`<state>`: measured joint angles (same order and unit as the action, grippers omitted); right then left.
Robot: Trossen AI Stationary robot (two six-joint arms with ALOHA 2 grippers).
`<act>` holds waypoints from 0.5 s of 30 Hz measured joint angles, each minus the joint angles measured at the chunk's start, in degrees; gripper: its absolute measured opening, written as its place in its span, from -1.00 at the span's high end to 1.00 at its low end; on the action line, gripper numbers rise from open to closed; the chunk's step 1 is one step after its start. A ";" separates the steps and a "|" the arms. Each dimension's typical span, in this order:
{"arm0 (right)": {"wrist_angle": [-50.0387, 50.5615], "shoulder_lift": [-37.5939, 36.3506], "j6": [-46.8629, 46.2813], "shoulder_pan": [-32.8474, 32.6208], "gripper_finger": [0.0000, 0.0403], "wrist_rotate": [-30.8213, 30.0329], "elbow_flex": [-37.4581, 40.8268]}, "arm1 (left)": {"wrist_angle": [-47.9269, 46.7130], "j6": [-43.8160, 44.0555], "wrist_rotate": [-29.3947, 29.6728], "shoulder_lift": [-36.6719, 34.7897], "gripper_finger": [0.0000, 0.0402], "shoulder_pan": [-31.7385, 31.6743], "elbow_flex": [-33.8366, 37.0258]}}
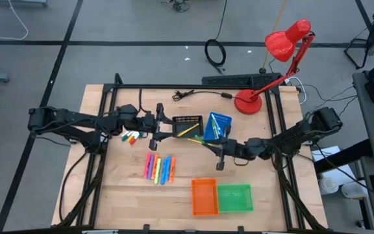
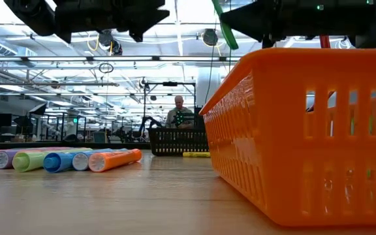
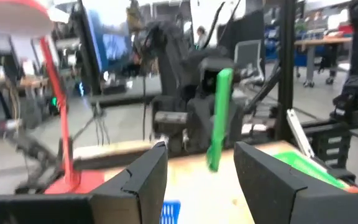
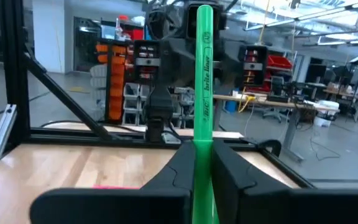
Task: Pick & Place Markers
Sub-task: Put the green pen into the black bin
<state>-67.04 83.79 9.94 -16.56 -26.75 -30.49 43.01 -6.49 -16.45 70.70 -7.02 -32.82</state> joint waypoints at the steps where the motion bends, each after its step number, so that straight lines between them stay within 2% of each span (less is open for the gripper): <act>1: -0.34 -0.01 0.22 0.00 0.91 0.02 -0.02 | 2.52 -0.58 0.02 1.15 0.06 0.51 -0.05; 7: 0.02 -0.02 1.38 -0.02 0.90 2.62 -0.87 | 15.12 -2.37 0.01 8.81 0.06 3.25 -0.42; 15: 0.66 -0.03 1.31 -0.02 0.90 2.93 -0.95 | 17.39 -1.33 0.04 18.53 0.06 5.43 -7.42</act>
<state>-66.38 83.76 11.25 -16.58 -23.82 -31.44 60.40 -7.82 -16.42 89.23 -1.59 -40.24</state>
